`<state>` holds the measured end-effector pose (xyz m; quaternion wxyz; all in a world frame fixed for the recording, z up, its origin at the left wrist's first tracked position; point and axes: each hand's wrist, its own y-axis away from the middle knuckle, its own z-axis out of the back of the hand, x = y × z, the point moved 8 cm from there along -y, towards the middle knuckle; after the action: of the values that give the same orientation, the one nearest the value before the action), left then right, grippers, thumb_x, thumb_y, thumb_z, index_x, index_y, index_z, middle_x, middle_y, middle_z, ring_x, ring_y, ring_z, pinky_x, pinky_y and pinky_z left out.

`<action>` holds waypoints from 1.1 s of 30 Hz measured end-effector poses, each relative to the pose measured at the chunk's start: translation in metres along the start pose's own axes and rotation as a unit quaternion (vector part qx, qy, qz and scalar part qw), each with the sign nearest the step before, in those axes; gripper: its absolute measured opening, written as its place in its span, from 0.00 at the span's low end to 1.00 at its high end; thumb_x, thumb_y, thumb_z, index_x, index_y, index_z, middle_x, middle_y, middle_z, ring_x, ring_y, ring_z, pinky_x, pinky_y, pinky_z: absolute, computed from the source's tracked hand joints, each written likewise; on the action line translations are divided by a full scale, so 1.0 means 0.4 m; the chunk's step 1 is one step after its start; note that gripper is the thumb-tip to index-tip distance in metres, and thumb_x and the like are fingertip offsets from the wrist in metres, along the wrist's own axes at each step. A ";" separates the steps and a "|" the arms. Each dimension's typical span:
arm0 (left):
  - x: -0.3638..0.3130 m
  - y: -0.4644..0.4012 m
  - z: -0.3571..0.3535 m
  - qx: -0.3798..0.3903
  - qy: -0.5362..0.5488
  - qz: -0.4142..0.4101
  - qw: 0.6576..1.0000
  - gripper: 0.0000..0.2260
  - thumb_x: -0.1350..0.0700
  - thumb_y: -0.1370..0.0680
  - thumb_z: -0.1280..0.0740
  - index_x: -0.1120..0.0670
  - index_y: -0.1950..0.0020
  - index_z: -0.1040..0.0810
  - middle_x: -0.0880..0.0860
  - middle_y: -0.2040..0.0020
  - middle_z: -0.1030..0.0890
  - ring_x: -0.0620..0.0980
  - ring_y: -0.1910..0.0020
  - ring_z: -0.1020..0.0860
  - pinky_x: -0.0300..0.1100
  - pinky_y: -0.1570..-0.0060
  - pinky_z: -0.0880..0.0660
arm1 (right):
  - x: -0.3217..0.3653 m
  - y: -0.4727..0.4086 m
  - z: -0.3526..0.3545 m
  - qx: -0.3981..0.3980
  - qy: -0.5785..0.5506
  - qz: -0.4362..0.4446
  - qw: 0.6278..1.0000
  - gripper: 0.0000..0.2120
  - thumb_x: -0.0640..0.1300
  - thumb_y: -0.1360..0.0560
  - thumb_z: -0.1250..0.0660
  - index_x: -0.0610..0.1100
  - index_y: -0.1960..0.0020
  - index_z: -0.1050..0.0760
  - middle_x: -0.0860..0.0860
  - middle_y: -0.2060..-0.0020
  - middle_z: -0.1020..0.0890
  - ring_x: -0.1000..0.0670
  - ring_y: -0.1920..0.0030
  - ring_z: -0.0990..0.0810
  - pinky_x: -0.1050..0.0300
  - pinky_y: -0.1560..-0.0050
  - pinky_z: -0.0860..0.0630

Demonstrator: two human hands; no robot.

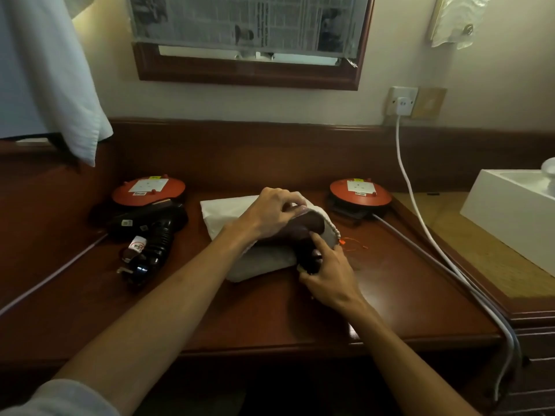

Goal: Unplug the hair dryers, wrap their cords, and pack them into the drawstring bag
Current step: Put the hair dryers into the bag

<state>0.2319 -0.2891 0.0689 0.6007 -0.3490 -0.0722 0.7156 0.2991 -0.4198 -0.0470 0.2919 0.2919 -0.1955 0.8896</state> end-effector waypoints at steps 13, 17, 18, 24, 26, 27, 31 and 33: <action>-0.092 -0.012 0.035 0.018 -0.104 -0.079 0.991 0.11 0.48 0.18 0.34 0.50 0.42 0.16 0.46 0.55 0.21 0.43 0.59 0.27 0.42 0.59 0.31 | 0.129 -0.170 -0.010 -0.057 -0.058 0.018 0.997 0.15 0.47 0.24 0.30 0.44 0.40 0.25 0.49 0.53 0.18 0.48 0.55 0.18 0.54 0.56 0.22; -0.075 -0.013 0.062 -0.009 -0.108 -0.081 0.991 0.10 0.49 0.18 0.33 0.51 0.42 0.16 0.46 0.57 0.22 0.43 0.60 0.27 0.38 0.62 0.35 | 0.102 -0.185 0.023 -0.075 -0.028 0.035 0.996 0.22 0.52 0.27 0.29 0.52 0.34 0.27 0.55 0.48 0.21 0.53 0.47 0.22 0.65 0.58 0.31; -0.073 -0.013 0.071 -0.019 -0.108 -0.084 0.990 0.10 0.49 0.19 0.33 0.52 0.43 0.15 0.47 0.57 0.21 0.42 0.61 0.28 0.37 0.63 0.36 | 0.094 -0.184 0.023 -0.059 -0.029 0.036 0.997 0.26 0.52 0.28 0.28 0.52 0.31 0.29 0.54 0.44 0.22 0.53 0.44 0.23 0.65 0.55 0.29; -0.054 -0.027 0.117 -0.052 -0.094 -0.084 0.991 0.10 0.50 0.20 0.31 0.53 0.44 0.15 0.48 0.56 0.18 0.41 0.61 0.24 0.38 0.61 0.27 | 0.018 -0.104 -0.033 0.174 0.095 0.022 0.980 0.51 0.43 0.25 0.27 0.53 0.18 0.62 0.42 0.22 0.38 0.41 0.28 0.30 0.51 0.31 0.29; -0.055 -0.034 0.114 -0.053 -0.082 -0.084 0.992 0.10 0.50 0.20 0.31 0.53 0.44 0.15 0.48 0.56 0.18 0.42 0.62 0.24 0.40 0.60 0.25 | 0.004 -0.100 -0.025 0.133 0.145 0.039 0.980 0.48 0.38 0.24 0.31 0.55 0.18 0.60 0.41 0.23 0.35 0.40 0.29 0.29 0.47 0.32 0.27; -0.059 -0.036 0.109 -0.051 -0.077 -0.086 0.992 0.10 0.51 0.20 0.31 0.53 0.44 0.15 0.47 0.56 0.18 0.41 0.61 0.23 0.40 0.60 0.25 | -0.001 -0.101 -0.019 0.107 0.156 0.044 0.981 0.47 0.37 0.24 0.32 0.55 0.18 0.59 0.41 0.24 0.34 0.39 0.30 0.29 0.46 0.33 0.27; -0.077 -0.039 0.089 -0.060 -0.046 -0.088 0.993 0.10 0.52 0.20 0.31 0.55 0.43 0.15 0.51 0.53 0.15 0.45 0.56 0.18 0.40 0.55 0.21 | 0.005 -0.113 0.020 -0.020 0.171 0.061 0.983 0.35 0.44 0.24 0.29 0.52 0.22 0.41 0.42 0.26 0.30 0.40 0.30 0.27 0.44 0.38 0.23; -0.090 -0.038 0.085 -0.066 -0.036 -0.094 0.993 0.09 0.53 0.20 0.30 0.56 0.43 0.15 0.52 0.52 0.14 0.45 0.55 0.18 0.34 0.54 0.25 | 0.014 -0.117 0.032 -0.072 0.163 0.072 0.981 0.28 0.45 0.23 0.30 0.51 0.25 0.34 0.43 0.31 0.25 0.40 0.34 0.23 0.45 0.42 0.21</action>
<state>0.2253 -0.3072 0.1170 0.6378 -0.3538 -0.1736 0.6617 0.3304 -0.3888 -0.0255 0.2755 0.1064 -0.2292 0.9275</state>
